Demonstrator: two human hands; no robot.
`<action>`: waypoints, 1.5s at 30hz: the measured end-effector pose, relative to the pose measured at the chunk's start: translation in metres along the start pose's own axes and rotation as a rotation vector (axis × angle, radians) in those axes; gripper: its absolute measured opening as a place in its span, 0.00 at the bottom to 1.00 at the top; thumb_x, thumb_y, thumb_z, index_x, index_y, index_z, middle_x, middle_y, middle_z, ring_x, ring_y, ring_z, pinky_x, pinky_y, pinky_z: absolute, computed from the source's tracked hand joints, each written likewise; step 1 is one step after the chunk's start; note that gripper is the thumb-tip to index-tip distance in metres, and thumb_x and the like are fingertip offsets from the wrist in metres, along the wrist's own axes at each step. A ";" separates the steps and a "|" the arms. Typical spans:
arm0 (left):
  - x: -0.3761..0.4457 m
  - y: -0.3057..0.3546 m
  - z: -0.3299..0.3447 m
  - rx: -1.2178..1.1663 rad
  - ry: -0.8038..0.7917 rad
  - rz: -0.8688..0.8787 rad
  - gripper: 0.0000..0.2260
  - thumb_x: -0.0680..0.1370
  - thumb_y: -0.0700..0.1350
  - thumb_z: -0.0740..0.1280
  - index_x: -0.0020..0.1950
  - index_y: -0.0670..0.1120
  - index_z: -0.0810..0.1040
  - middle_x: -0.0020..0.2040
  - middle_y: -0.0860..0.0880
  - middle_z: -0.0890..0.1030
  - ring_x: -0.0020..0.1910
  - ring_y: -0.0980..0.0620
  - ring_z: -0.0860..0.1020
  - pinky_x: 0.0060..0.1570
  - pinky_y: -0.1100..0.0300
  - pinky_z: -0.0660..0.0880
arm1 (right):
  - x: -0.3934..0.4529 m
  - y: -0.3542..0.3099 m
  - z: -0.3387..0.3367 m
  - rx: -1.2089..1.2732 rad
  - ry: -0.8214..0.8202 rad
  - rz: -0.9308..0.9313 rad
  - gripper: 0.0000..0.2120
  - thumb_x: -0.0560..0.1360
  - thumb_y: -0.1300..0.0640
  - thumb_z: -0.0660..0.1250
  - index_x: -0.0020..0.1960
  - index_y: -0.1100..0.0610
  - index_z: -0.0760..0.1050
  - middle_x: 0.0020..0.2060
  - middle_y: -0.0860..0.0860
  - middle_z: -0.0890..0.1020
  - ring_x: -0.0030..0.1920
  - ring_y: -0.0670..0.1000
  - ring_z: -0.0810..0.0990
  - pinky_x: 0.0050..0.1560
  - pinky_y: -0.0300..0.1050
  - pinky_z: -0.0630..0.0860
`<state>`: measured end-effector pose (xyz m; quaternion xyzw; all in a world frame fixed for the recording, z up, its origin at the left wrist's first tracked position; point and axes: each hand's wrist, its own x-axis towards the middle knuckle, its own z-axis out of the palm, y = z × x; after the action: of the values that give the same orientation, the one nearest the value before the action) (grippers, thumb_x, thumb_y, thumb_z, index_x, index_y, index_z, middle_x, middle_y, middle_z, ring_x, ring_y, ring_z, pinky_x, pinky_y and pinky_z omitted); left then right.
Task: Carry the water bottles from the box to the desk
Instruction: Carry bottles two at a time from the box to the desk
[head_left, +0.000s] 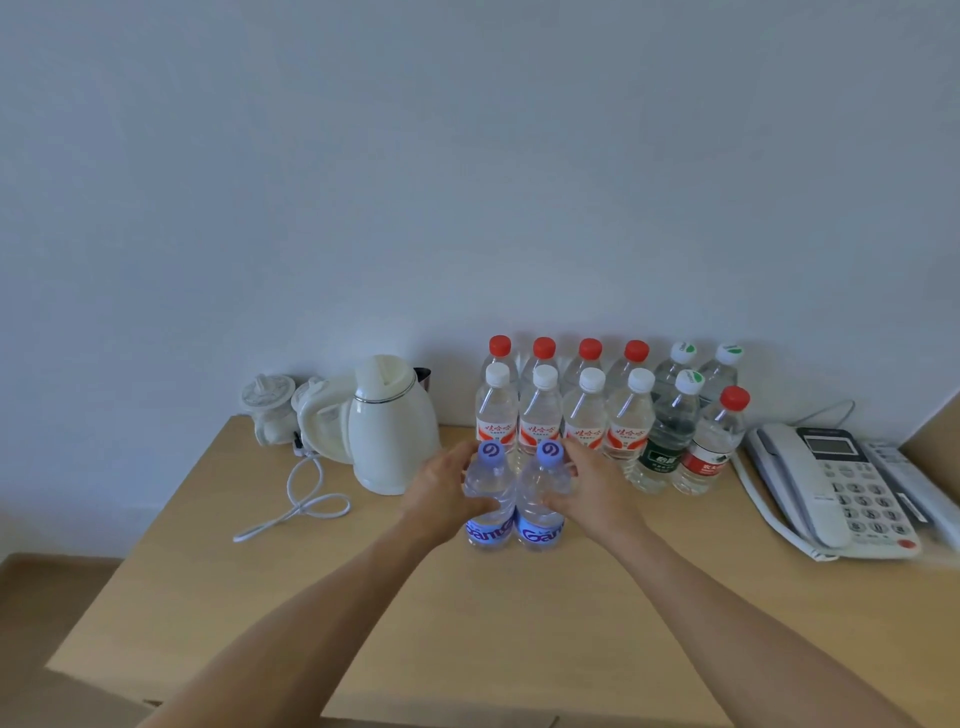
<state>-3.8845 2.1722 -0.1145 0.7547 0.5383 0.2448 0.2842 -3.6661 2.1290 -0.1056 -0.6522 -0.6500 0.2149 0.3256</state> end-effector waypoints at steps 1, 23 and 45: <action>0.000 0.001 0.001 0.009 0.004 0.005 0.25 0.67 0.49 0.81 0.61 0.55 0.78 0.47 0.59 0.80 0.46 0.56 0.80 0.39 0.70 0.72 | -0.001 0.000 0.001 -0.011 0.012 -0.008 0.26 0.65 0.55 0.82 0.60 0.51 0.77 0.49 0.40 0.79 0.50 0.44 0.77 0.48 0.39 0.70; 0.031 0.019 0.003 0.056 0.112 -0.043 0.24 0.68 0.46 0.81 0.61 0.46 0.78 0.50 0.47 0.79 0.49 0.47 0.77 0.48 0.59 0.73 | 0.030 0.004 0.001 -0.049 0.069 -0.014 0.22 0.66 0.60 0.80 0.57 0.54 0.78 0.47 0.47 0.79 0.48 0.49 0.76 0.49 0.43 0.72; 0.030 0.020 0.003 0.007 0.104 -0.083 0.23 0.68 0.46 0.81 0.59 0.46 0.76 0.51 0.48 0.79 0.49 0.48 0.78 0.49 0.54 0.78 | 0.030 0.001 0.002 -0.058 0.071 0.022 0.24 0.67 0.59 0.80 0.61 0.57 0.77 0.53 0.52 0.81 0.54 0.52 0.79 0.56 0.49 0.76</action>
<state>-3.8598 2.1946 -0.1010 0.7187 0.5842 0.2701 0.2632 -3.6653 2.1586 -0.1033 -0.6757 -0.6366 0.1766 0.3270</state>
